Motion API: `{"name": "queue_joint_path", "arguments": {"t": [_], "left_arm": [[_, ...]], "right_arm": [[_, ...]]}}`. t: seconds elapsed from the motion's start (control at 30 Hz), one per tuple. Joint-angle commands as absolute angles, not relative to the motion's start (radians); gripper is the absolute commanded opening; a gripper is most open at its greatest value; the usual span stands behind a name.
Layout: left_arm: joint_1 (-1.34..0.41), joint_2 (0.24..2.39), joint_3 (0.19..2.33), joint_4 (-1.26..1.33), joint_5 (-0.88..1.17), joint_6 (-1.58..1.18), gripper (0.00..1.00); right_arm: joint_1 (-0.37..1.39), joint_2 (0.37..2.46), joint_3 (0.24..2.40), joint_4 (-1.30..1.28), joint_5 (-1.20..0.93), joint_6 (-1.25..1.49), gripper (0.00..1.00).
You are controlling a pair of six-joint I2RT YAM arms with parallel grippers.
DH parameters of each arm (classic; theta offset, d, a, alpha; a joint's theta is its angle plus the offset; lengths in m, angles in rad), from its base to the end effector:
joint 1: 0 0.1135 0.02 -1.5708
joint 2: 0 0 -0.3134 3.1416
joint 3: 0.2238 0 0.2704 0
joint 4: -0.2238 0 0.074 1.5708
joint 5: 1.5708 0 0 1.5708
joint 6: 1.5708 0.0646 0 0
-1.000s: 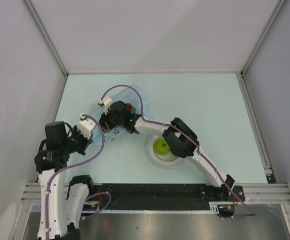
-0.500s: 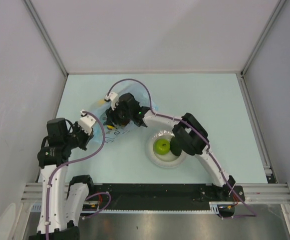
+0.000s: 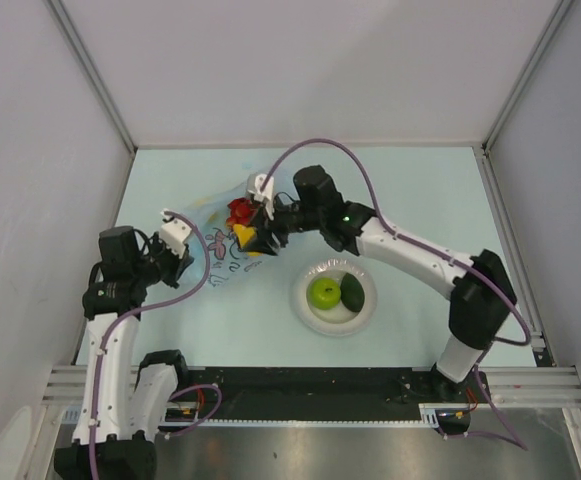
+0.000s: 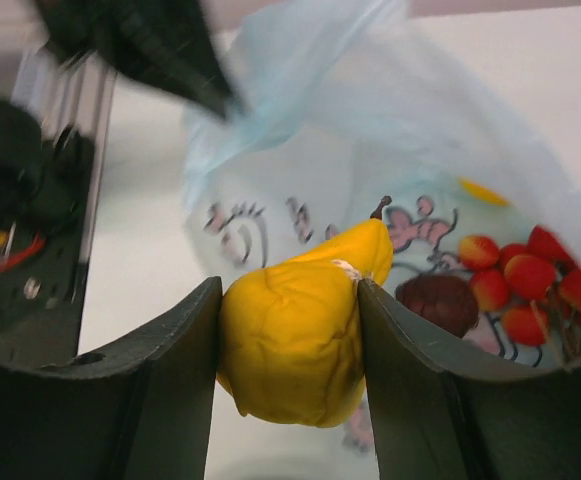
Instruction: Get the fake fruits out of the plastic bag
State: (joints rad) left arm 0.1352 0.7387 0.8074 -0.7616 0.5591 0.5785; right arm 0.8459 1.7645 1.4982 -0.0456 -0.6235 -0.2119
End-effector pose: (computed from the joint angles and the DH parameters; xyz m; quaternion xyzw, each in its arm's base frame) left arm 0.1496 -0.0142 0.3202 0.3057 0.8230 -0.0913 0.4700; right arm 0.2840 0.3775 0.3707 -0.5441 0.5732 0.4102 0.4551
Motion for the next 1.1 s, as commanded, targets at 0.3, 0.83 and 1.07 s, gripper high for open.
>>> {"name": "queue_joint_path", "arguments": {"t": [0.3, 0.83, 1.07], "left_arm": [[0.129, 0.847, 0.825, -0.575, 0.664, 0.445, 0.0], [0.109, 0.856, 0.808, -0.574, 0.663, 0.443, 0.0], [0.106, 0.844, 0.79, -0.566, 0.66, 0.429, 0.0]], "right_arm": [[0.715, 1.42, 1.19, -0.495, -0.63, -0.778, 0.25], [0.73, 1.276, 1.097, -0.905, -0.617, -1.23, 0.24], [0.732, 1.235, 1.052, -0.943, -0.663, -1.246, 0.25]]}}
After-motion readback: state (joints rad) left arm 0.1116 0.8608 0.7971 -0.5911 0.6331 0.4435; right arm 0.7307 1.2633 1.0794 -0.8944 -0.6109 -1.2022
